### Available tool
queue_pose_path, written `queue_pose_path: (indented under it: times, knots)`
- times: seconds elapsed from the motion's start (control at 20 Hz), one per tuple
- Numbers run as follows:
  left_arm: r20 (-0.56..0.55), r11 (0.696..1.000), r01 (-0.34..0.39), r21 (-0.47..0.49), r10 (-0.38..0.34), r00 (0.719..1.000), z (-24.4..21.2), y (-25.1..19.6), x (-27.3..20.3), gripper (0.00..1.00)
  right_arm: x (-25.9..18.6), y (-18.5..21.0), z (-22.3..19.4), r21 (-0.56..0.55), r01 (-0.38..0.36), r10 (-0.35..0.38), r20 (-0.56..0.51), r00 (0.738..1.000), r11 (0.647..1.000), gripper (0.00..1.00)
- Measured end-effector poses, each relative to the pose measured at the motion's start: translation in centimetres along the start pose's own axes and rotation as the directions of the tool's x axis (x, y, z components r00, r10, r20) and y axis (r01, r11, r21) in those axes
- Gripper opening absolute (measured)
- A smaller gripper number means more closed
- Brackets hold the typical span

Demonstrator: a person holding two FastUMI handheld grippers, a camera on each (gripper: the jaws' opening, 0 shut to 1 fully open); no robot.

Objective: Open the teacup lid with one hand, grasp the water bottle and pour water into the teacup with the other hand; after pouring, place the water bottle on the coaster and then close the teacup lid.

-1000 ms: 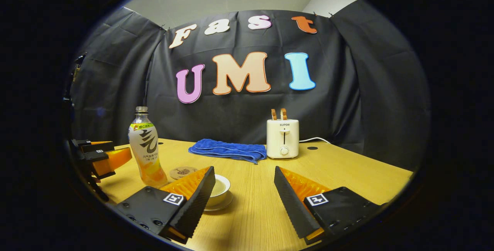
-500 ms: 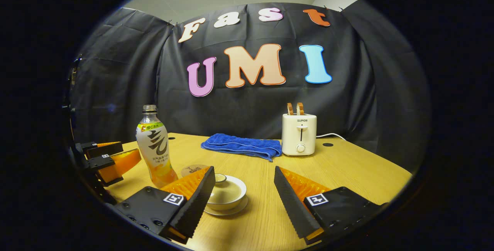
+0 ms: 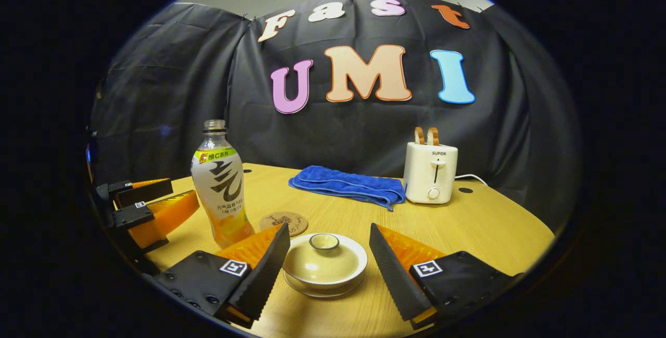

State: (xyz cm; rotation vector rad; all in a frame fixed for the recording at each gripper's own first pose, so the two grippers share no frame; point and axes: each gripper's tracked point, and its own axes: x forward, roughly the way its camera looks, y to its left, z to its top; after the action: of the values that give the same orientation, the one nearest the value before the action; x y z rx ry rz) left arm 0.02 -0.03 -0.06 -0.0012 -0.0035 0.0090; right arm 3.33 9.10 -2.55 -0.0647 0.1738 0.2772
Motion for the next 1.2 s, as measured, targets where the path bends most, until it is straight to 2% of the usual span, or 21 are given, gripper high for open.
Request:
queue_pose_path:
  times: [0.1, 0.2, 0.5, 0.75, 1.0, 1.2]
  knots:
    - [0.0, 1.0, 0.0, 0.0, 0.0, 1.0, 0.0, 0.0, 0.0, 0.95, 0.3, 0.3, -0.2, -0.002, -0.009, 0.009, -0.013, 1.0, 1.0, 0.98]
    - [0.0, 1.0, 0.0, 0.0, 0.0, 1.0, 0.0, 0.0, 0.0, 0.95, 0.7, 0.4, -0.2, 0.007, -0.012, 0.013, -0.021, 1.0, 1.0, 0.93]
    - [-0.001, 1.0, 0.0, -0.001, 0.0, 1.0, 0.0, 0.0, 0.1, 0.95, 1.0, 0.4, -0.4, 0.022, -0.009, 0.01, -0.036, 0.999, 1.0, 0.53]
    - [-0.001, 1.0, 0.0, 0.0, 0.0, 1.0, -0.1, 0.0, 0.0, 0.95, 1.1, 0.4, -0.3, 0.03, -0.015, 0.016, -0.036, 0.999, 0.999, 0.33]
    - [-0.002, 1.0, 0.0, -0.001, 0.0, 1.0, 0.0, 0.0, 0.0, 0.95, 1.0, 0.3, -0.1, 0.025, -0.024, 0.025, -0.037, 0.999, 0.999, 0.32]
    - [-0.016, 1.0, -0.031, -0.002, 0.031, 0.999, -0.4, 0.6, 0.0, 0.95, 0.7, -0.6, 1.4, 0.05, -0.006, 0.005, 0.004, 1.0, 0.999, 0.32]
